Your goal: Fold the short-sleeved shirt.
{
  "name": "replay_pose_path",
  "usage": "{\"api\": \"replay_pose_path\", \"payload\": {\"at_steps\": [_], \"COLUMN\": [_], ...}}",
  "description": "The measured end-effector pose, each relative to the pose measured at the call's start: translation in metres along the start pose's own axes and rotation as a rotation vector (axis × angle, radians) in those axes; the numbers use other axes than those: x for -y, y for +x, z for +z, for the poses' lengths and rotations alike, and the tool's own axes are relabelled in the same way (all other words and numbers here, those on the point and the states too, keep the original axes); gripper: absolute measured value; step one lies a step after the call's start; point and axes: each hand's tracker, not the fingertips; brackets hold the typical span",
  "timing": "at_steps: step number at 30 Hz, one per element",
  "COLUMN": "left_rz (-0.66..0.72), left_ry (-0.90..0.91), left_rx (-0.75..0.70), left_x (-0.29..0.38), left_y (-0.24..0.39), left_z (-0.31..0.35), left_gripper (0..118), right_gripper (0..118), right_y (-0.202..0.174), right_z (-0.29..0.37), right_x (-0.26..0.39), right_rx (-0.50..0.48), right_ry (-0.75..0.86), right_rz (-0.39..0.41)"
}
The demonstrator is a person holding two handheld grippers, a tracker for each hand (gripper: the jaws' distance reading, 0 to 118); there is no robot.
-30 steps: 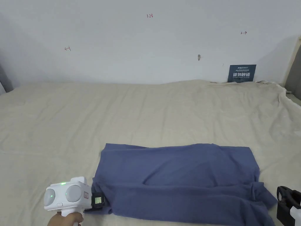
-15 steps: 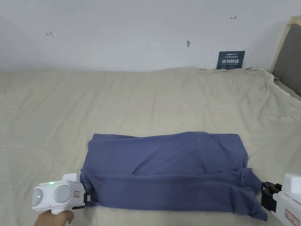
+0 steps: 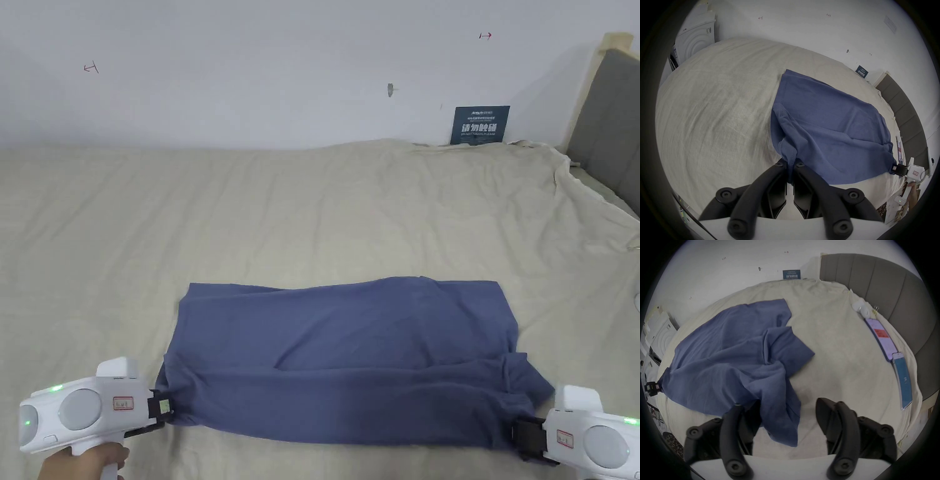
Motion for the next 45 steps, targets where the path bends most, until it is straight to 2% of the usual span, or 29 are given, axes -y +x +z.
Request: {"api": "replay_pose_path", "payload": {"at_steps": [2,3,4,5,6,8,16,24,29,33,36,43,44,45], "left_rz": [0.000,0.003,0.005,0.006,0.005,0.009,0.017,0.004,-0.001,-0.031,-0.004,0.005,0.000,-0.013], "left_ry": [-0.007,-0.010,-0.015,-0.016,-0.017,-0.017,0.008,0.000,-0.051,-0.089,-0.063,-0.049,-0.044,-0.042], "left_rx": [-0.007,-0.008,-0.009,-0.009,-0.012,-0.015,0.016,0.012,-0.040,-0.095,-0.109,-0.110,-0.112,-0.121], "left_x": [0.002,0.003,0.009,0.011,0.012,0.016,0.027,0.071,0.103,0.119,0.116,0.118,0.119,0.118], "left_y": [-0.003,-0.005,0.002,0.002,0.000,-0.001,-0.017,-0.027,-0.036,-0.031,-0.037,-0.035,-0.029,-0.026], "left_z": [-0.004,-0.005,-0.001,-0.001,-0.001,0.001,0.029,0.061,0.046,0.019,0.014,0.020,0.026,0.029], "left_gripper": [3,3,3,3,3,3,3,3,3,3,3,4,6,17], "right_gripper": [35,16,7,7,7,7,7,7,7,7,7,8,8,12], "right_y": [0.001,0.001,0.000,0.000,0.002,0.002,0.024,0.028,0.033,0.038,0.040,0.048,0.047,0.046], "right_z": [0.000,0.002,0.006,0.009,0.012,0.021,0.069,0.100,0.079,0.037,0.040,0.033,0.034,0.037], "right_x": [0.003,0.003,0.003,0.002,0.002,0.001,0.014,0.054,0.082,0.102,0.108,0.107,0.105,0.102], "right_rx": [-0.035,-0.047,-0.095,-0.146,-0.108,-0.108,-0.154,-0.175,-0.149,-0.096,-0.107,-0.105,-0.099,-0.083], "right_ry": [0.002,0.005,0.004,0.000,0.008,0.033,0.115,0.100,0.040,-0.001,0.041,0.047,0.046,0.045], "right_rz": [-0.025,-0.038,-0.055,-0.068,-0.057,-0.021,-0.042,-0.045,-0.053,-0.049,-0.112,-0.096,-0.080,-0.048]}}
